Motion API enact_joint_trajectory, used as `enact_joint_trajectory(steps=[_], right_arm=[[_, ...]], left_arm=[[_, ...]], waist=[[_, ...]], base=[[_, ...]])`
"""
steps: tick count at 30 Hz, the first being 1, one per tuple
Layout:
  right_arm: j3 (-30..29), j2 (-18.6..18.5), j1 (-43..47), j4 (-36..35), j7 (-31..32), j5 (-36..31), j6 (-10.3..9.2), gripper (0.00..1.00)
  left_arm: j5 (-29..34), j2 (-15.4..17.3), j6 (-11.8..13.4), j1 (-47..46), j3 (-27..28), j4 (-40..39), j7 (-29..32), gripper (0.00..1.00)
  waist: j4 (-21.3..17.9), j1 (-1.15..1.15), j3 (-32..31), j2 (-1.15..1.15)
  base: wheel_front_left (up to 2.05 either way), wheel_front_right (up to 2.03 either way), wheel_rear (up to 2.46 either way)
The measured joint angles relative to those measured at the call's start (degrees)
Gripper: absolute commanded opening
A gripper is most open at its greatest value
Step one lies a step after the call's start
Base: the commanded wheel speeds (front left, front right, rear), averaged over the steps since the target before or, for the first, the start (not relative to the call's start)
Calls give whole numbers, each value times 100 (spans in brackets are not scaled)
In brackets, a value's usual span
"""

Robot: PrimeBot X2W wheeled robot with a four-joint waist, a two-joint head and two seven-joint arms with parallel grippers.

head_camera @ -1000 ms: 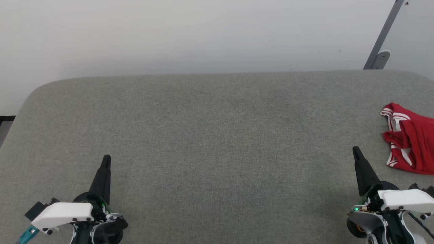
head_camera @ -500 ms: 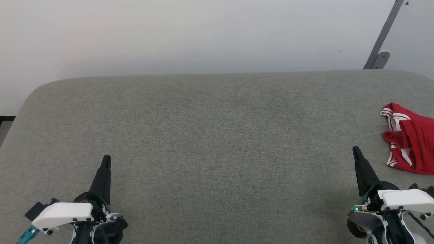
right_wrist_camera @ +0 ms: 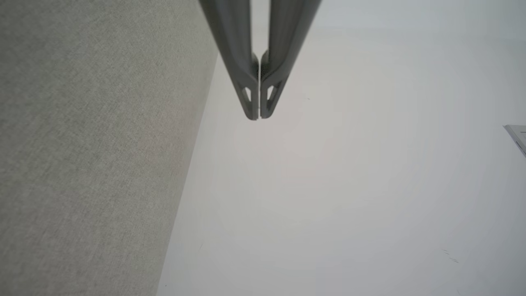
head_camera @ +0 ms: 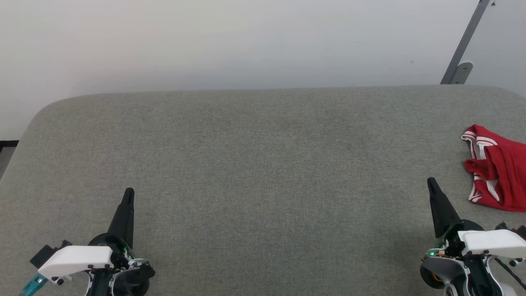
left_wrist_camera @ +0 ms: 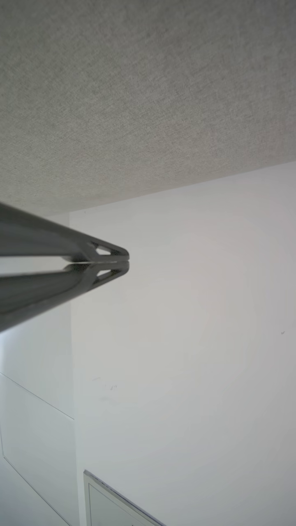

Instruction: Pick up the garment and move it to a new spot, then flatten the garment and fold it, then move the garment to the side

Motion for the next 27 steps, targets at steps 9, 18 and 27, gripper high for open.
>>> enact_joint_trajectory(steps=[9,18,27], right_arm=[[-2,0,0,0,-1,1,0,0],[1,0,0,0,-1,1,0,0],[-1,0,0,0,-1,1,0,0]], left_arm=[[0,-3,0,0,4,0,4,0],[1,-5,0,0,8,0,5,0],[2,-8,0,-1,10,0,5,0]], waist=[[0,0,0,0],[0,0,0,0],[0,0,0,0]], base=[[0,0,0],[0,0,0],[0,0,0]])
